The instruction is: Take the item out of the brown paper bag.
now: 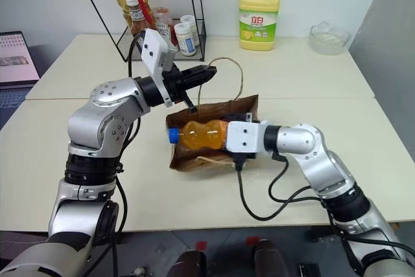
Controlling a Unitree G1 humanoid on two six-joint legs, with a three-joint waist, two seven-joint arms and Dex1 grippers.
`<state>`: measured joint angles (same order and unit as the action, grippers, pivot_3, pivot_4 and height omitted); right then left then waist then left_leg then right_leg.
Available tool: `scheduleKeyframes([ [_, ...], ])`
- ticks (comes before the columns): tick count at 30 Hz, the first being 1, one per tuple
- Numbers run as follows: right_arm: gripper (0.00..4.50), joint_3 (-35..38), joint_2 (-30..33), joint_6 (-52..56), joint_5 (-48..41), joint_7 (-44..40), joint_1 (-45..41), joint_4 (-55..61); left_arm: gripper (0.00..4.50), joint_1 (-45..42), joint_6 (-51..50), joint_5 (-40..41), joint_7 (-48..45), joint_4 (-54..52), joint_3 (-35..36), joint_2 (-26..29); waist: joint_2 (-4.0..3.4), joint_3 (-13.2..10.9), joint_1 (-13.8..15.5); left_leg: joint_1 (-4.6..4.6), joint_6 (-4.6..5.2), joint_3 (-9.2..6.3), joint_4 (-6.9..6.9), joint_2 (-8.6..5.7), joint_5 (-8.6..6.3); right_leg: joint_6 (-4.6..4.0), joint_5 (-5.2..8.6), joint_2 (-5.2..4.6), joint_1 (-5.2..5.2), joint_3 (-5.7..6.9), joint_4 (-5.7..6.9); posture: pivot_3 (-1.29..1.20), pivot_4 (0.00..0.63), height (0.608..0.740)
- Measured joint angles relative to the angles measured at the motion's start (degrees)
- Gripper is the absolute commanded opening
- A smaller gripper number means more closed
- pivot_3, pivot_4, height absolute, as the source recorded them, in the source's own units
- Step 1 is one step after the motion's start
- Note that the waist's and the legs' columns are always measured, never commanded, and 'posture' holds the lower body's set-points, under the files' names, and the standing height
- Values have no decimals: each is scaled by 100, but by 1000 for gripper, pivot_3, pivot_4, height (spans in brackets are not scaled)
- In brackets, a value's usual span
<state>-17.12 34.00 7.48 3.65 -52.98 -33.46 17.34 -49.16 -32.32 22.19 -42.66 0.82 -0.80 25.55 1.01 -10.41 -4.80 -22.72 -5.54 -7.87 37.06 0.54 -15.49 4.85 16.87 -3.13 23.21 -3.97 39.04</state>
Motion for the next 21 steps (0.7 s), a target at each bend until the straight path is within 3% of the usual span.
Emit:
scheduleKeyframes([
  [5,3261,765,127,-833,-343,166,352,50,0,4,22,-8,-1,-1,-1,-3,0,0,1,1,0,2,0,0,0,0,0,0,0,-1,1,0,150,740],
  [12,3261,1857,96,-987,-550,908,836,169,0,59,27,-40,11,-15,3,2,0,0,5,1,0,2,0,0,0,0,0,0,-1,-2,3,0,150,740],
  [17,3261,2484,147,142,-435,1656,1078,70,0,151,27,-63,74,-43,6,2,0,0,14,1,0,7,2,0,0,0,0,0,-2,-6,3,0,150,740],
  [21,3261,2490,455,1531,-53,1914,1167,-419,0,319,-17,-53,134,-255,6,-6,-1,0,9,3,1,9,0,0,0,0,0,0,-2,-7,3,0,150,740],
])
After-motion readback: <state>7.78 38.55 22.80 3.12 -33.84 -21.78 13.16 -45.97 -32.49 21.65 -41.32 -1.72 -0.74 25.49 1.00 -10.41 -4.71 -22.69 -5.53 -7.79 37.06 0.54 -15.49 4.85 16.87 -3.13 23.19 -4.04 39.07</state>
